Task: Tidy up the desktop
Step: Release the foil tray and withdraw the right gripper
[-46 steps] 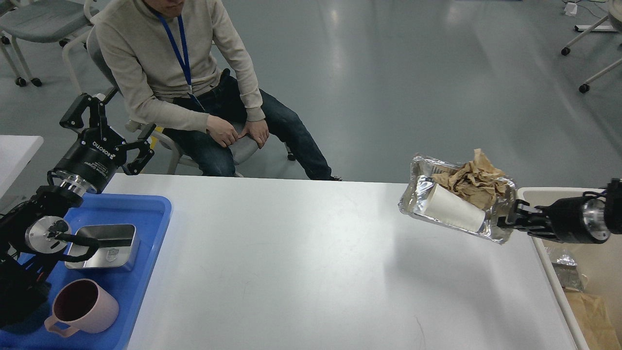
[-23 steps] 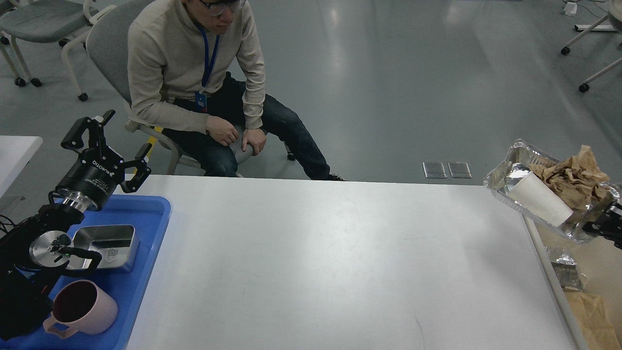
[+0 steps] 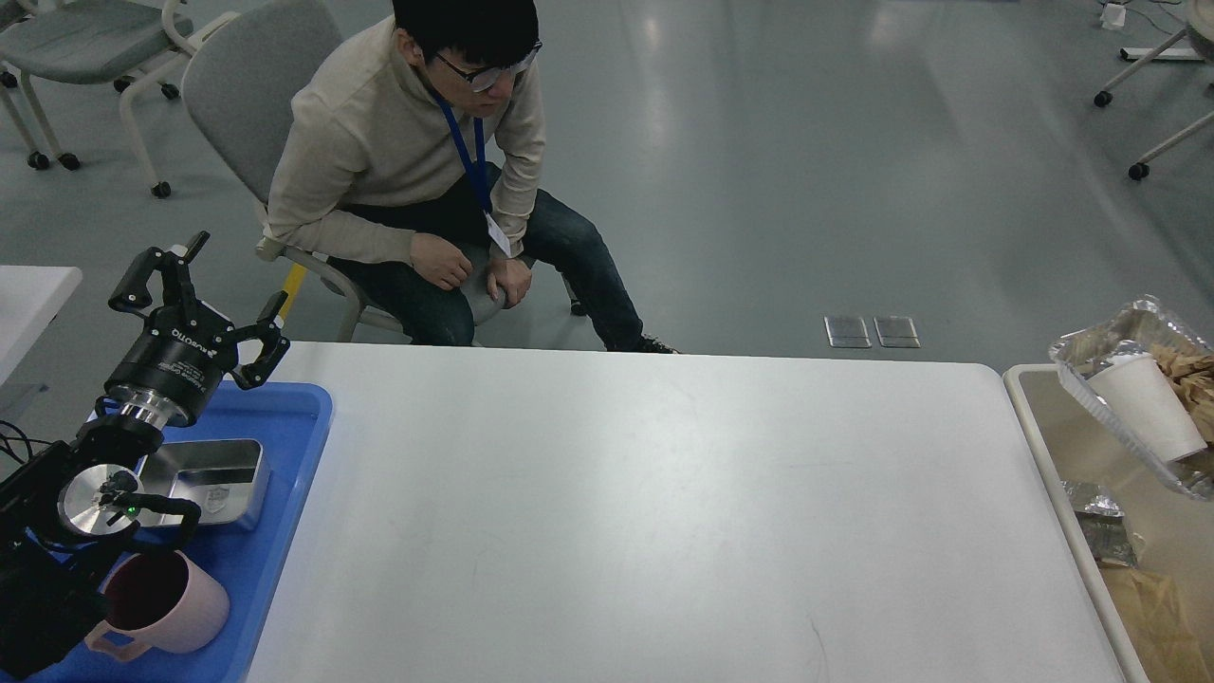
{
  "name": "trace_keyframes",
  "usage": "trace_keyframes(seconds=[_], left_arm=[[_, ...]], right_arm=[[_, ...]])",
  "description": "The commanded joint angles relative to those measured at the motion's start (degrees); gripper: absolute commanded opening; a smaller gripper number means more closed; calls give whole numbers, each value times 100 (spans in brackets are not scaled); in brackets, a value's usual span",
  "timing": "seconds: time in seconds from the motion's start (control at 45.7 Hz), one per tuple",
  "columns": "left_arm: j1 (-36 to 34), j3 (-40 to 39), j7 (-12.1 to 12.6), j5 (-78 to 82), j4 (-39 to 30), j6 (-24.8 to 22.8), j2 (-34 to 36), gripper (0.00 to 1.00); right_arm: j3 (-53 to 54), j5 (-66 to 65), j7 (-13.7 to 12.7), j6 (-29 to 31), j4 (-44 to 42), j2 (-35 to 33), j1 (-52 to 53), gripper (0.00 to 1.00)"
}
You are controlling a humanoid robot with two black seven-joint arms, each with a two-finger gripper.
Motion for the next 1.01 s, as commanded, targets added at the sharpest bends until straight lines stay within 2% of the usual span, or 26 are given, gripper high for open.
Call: trace_keyframes(seconds=[0.0,0.088,0.153,0.241,0.285,0.306,0.416,0.591,0.788,0.985], left_arm=[[86,-3,0,-1,9,0,3,96],[104,-3,0,-10,9,0,-6,96],[104,-3,0,-10,9,0,-6,96],[104,-11,0,-10,9,9,-50,96],[104,-20,0,-18,9,0,-102,96],[104,-20,0,-10,9,9,-120,96],[113,-12,0,-18,9,9,-173,96],[113,-12,0,-18,9,17,-173,96],[122,-12,9,-62,9,35,-164,96],[218,-12,9,-177,9,61,-111,96]], right_arm=[[-7,257,-2,4,-525,239,-105,7],[20,626,-11,-22,-797,292,-290,28],[-15,986,-45,-49,-1069,397,-352,50],[-33,1241,-63,-66,-1526,599,-343,74],[-33,1294,-72,-75,-1720,669,-343,94],[-33,1312,-72,-75,-1799,705,-343,100],[2,1321,-72,-171,-1993,845,-317,100],[11,1330,-28,-927,-2019,1082,-116,100],[634,2058,-2,-910,-1984,1583,448,100],[810,2296,-11,-796,-1870,1838,983,100]])
